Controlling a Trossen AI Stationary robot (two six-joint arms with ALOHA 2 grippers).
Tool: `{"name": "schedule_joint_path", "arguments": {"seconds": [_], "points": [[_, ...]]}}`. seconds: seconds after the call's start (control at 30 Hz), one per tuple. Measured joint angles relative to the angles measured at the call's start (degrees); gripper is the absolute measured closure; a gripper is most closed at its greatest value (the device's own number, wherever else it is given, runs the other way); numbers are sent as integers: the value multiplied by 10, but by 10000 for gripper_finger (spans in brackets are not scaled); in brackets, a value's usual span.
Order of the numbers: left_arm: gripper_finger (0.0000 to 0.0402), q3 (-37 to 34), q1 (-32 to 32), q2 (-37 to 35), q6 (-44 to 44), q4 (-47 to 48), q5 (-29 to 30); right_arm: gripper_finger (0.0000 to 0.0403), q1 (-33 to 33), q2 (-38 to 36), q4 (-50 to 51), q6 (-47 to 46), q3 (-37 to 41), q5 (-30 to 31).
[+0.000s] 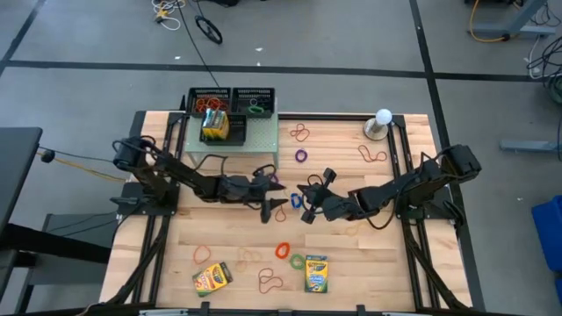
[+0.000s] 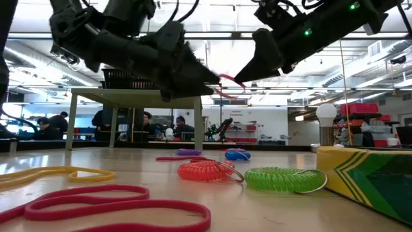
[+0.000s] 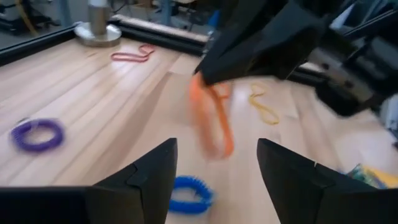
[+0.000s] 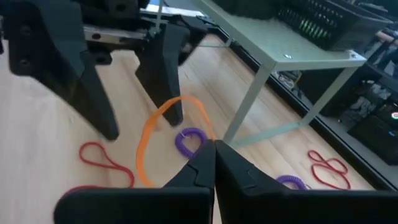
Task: Pick & Place Office Desk Supplies
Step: Put the orange rubber band into the top left black bin on the shelf
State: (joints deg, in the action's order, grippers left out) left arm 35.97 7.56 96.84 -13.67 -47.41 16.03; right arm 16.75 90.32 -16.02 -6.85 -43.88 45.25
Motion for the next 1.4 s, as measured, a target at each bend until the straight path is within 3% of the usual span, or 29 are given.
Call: {"name": "schedule_joint_path", "arguments": {"seconds": [0.27, 0.37, 0.5, 0.57, 0.77, 0.97, 1.1, 1.23, 1.4], "points": [[205, 19, -1, 7, -2, 4, -10, 399, 7, 0, -11, 7, 0, 1], [260, 19, -1, 7, -2, 7, -8, 398, 13, 0, -18, 7, 0, 1], [362, 19, -1, 7, 3, 7, -8, 398, 21, 0, -37, 11, 0, 1], [388, 19, -1, 7, 8, 0, -8, 398, 26, 0, -45, 17, 0, 1], [393, 18, -1, -26, 24, 18, 15, 358, 30, 0, -52, -42, 0, 0], [394, 18, 0, -102, 53, 122, 62, 274, 34, 0, -47, -77, 0, 0], [394, 18, 0, -163, 73, 186, 86, 243, 31, 0, -24, -74, 0, 0], [393, 17, 0, -230, 100, 228, 103, 259, 29, 0, -3, -74, 0, 0], [393, 26, -6, -326, 160, 261, 152, 346, 29, 0, 5, -73, 0, -5]]}}
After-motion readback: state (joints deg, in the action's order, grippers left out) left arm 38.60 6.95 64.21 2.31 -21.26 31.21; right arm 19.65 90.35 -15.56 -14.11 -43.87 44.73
